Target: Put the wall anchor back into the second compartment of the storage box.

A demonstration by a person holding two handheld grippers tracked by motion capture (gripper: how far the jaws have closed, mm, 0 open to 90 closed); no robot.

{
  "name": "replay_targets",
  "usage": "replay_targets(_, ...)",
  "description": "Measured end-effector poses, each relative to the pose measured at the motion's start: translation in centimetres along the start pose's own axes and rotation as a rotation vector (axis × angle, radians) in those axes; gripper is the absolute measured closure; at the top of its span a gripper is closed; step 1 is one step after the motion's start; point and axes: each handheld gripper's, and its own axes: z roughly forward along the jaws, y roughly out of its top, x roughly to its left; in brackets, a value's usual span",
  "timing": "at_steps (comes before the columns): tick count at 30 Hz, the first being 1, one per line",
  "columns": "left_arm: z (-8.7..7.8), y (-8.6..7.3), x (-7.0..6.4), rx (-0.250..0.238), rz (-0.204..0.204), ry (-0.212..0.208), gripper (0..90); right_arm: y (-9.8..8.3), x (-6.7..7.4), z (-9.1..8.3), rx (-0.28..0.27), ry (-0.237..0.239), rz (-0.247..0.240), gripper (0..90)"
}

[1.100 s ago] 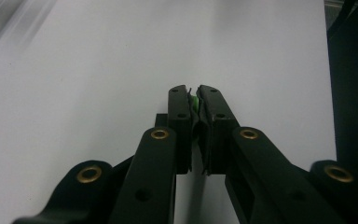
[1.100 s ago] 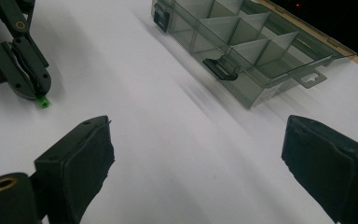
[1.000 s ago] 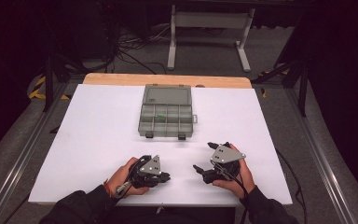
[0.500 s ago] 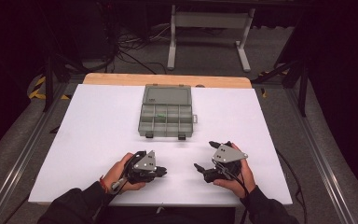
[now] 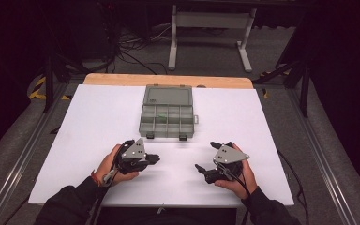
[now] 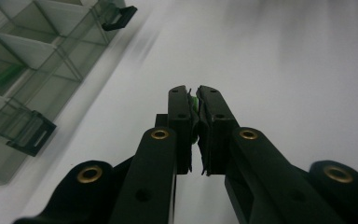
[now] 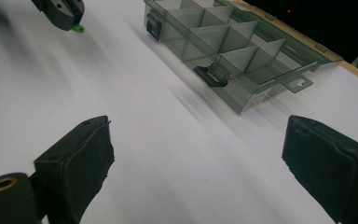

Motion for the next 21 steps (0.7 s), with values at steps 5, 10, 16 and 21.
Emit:
replay_targets(5,-0.5,-0.2,1.3,-0.026,-0.038,0.024,84.6,0.0,0.1,0.1,0.002,0.003,0.001,8.8)
replay_targets(10,-0.4,0.1,2.2,-0.035,-0.040,0.049,84.5,0.0,0.1,0.2,0.006,0.007,0.000,8.8)
replay_targets(16,-0.7,0.9,4.1,-0.058,-0.052,0.087,84.5,-0.1,0.0,0.3,0.009,0.008,0.010,8.8)
replay_targets(21,-0.8,1.9,5.7,-0.081,-0.067,0.111,84.5,-0.1,0.1,0.4,0.015,0.007,0.008,8.9)
